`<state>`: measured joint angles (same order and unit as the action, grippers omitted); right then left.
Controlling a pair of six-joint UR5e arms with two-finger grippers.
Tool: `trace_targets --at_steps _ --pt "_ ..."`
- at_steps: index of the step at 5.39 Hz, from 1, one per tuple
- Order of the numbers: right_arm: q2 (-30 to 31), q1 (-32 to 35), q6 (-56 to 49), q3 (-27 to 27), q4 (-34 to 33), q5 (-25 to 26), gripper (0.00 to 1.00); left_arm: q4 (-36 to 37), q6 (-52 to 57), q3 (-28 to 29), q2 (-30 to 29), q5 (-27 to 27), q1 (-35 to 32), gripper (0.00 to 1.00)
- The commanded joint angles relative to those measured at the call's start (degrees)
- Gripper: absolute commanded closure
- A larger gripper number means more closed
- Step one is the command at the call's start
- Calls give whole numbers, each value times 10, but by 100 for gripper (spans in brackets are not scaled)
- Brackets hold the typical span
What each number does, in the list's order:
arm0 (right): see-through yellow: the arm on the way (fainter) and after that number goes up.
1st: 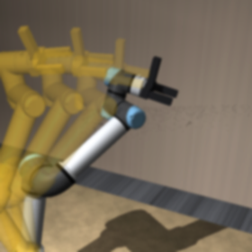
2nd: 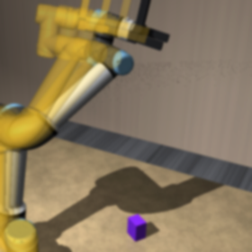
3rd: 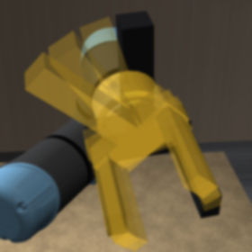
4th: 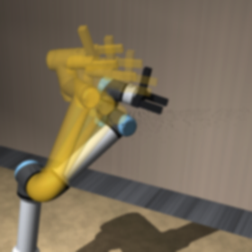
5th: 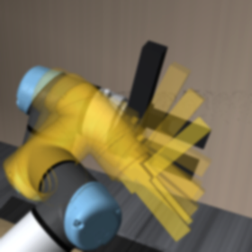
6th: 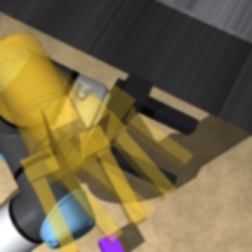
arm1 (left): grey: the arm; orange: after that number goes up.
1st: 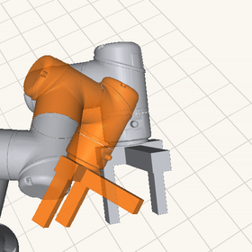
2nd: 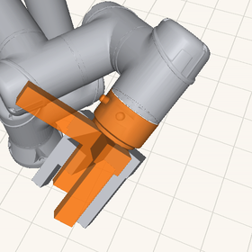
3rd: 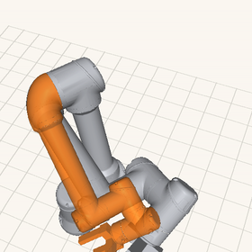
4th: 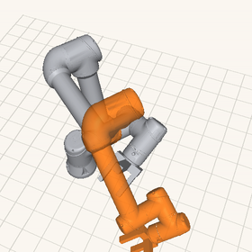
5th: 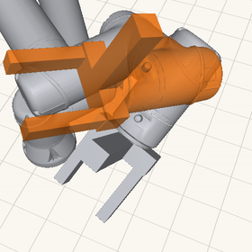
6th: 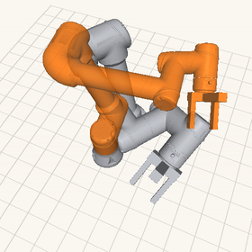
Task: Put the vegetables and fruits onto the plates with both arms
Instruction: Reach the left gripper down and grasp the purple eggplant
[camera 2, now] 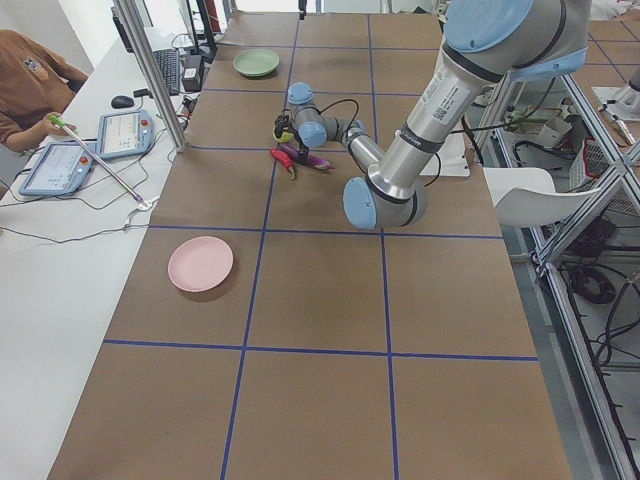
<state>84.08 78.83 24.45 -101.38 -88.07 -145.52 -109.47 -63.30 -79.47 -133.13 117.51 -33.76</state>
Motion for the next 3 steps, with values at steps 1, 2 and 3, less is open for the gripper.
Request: trace_targets --at_steps 1,2,3 --pt "-33 -32 55 1 1 2 0 0 -2 -2 1 -1 12 15" --pt "-43 -39 66 2 0 2 0 0 -2 -1 2 -20 23 17" --pt "-49 -43 76 2 0 2 0 1 -2 0 2 -25 26 17"
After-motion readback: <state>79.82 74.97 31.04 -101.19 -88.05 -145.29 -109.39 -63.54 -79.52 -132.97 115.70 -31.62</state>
